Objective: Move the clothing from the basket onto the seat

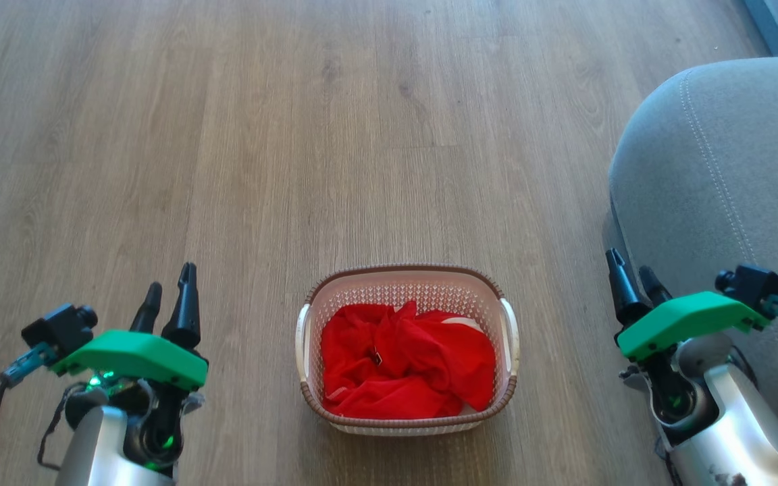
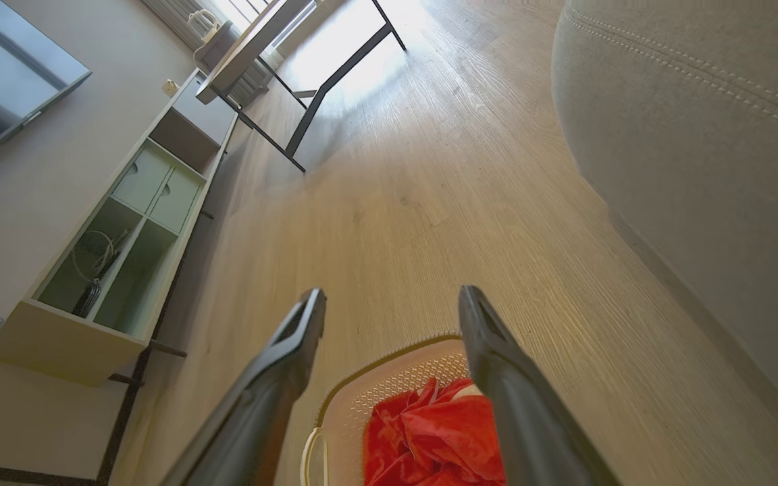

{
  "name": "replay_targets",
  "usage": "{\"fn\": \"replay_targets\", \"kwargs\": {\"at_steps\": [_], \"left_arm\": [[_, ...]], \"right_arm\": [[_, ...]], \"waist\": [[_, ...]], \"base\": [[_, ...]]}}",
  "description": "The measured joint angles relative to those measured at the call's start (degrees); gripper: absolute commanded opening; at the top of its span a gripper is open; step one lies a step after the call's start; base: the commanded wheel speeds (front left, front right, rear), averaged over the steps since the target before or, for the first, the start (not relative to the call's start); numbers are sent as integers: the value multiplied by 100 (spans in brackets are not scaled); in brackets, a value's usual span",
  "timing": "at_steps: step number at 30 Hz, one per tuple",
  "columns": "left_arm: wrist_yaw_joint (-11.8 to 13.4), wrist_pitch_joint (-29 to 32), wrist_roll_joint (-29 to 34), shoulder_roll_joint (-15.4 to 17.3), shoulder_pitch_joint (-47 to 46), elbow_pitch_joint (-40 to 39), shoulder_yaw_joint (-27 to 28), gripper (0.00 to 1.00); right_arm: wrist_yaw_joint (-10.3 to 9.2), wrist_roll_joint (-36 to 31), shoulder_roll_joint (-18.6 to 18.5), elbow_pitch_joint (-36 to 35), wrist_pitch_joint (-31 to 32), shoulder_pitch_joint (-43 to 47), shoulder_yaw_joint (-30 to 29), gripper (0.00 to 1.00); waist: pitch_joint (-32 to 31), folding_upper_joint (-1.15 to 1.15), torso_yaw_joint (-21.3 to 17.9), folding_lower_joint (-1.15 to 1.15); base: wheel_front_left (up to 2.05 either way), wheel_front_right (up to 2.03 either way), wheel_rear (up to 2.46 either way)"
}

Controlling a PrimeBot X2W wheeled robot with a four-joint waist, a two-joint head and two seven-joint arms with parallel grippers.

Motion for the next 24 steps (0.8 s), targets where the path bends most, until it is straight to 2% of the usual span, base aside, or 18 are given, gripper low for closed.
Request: {"fn": "replay_targets", "kwargs": {"at_steps": [17, 24], "left_arm": [[158, -289, 1249, 152, -246, 138, -356, 100], [200, -385, 1692, 196, -370, 265, -457, 100]], "right_arm": [[0, -1058, -151, 374, -258, -464, 471, 100], [0, -1562, -186, 326, -402, -648, 437, 100]], "waist": [[-1, 0, 9, 0], [25, 0, -1, 0]], "base": [[0, 0, 0], [0, 0, 0]]}}
